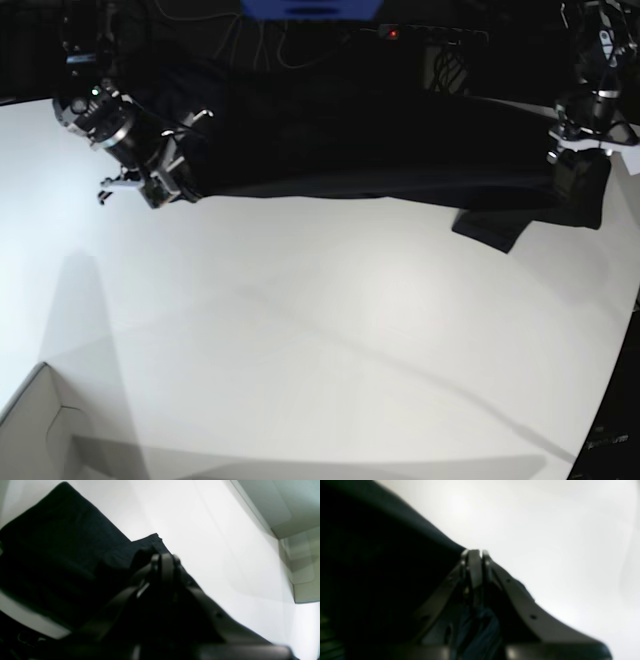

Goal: Layout the t-shirt on the table in an organized manner, then fold the t-shirt properly
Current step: 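Hold the folded shirt with both grippers and lift it off the table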

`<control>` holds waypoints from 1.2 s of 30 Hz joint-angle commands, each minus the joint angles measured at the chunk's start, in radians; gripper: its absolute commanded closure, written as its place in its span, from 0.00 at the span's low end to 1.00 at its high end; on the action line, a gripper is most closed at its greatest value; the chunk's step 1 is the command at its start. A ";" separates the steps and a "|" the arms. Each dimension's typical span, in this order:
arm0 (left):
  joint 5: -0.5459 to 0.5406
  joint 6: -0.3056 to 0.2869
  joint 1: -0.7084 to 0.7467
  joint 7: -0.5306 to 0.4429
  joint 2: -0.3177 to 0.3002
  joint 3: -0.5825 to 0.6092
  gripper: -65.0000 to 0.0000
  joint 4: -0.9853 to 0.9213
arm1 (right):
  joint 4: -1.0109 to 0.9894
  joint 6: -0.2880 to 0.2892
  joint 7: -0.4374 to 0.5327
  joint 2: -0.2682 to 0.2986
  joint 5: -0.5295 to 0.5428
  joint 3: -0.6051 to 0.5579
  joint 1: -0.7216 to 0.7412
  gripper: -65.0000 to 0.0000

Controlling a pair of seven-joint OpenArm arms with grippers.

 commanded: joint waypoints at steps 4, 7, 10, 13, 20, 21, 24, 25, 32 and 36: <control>-0.011 -0.008 0.004 -0.019 -0.008 -0.009 1.00 0.018 | 0.090 0.000 0.025 -0.027 0.016 0.020 -0.069 1.00; -0.011 -0.008 0.004 -0.019 -0.005 -0.007 1.00 0.018 | 0.131 0.000 0.025 -0.051 0.016 0.026 -0.118 1.00; -0.011 -0.008 0.004 -0.019 -0.005 -0.006 1.00 0.018 | 0.145 0.000 0.025 -0.062 0.016 0.026 -0.161 1.00; -0.011 -0.008 0.004 -0.019 -0.005 -0.006 1.00 0.018 | 0.140 0.000 0.025 -0.062 0.016 0.026 -0.193 1.00; -0.011 -0.008 0.000 -0.019 -0.005 -0.004 1.00 0.018 | 0.131 0.000 0.020 -0.062 0.013 0.026 -0.217 1.00; -0.011 -0.008 0.000 -0.019 -0.004 -0.004 1.00 0.019 | 0.117 0.000 0.023 -0.060 0.011 0.026 -0.217 1.00; -0.013 -0.008 0.000 -0.019 -0.004 -0.004 1.00 0.019 | 0.062 0.000 0.025 -0.057 0.011 0.027 -0.214 1.00; -0.013 -0.008 -0.002 -0.019 -0.004 -0.006 1.00 0.019 | 0.047 0.000 0.025 -0.057 0.011 0.034 -0.214 1.00; -0.013 -0.008 -0.005 -0.019 -0.004 -0.004 1.00 0.019 | -0.008 0.000 0.020 -0.057 0.011 0.067 -0.211 1.00; -0.013 -0.008 -0.005 -0.019 -0.004 -0.002 1.00 0.019 | -0.014 0.000 0.018 -0.056 0.010 0.067 -0.208 0.97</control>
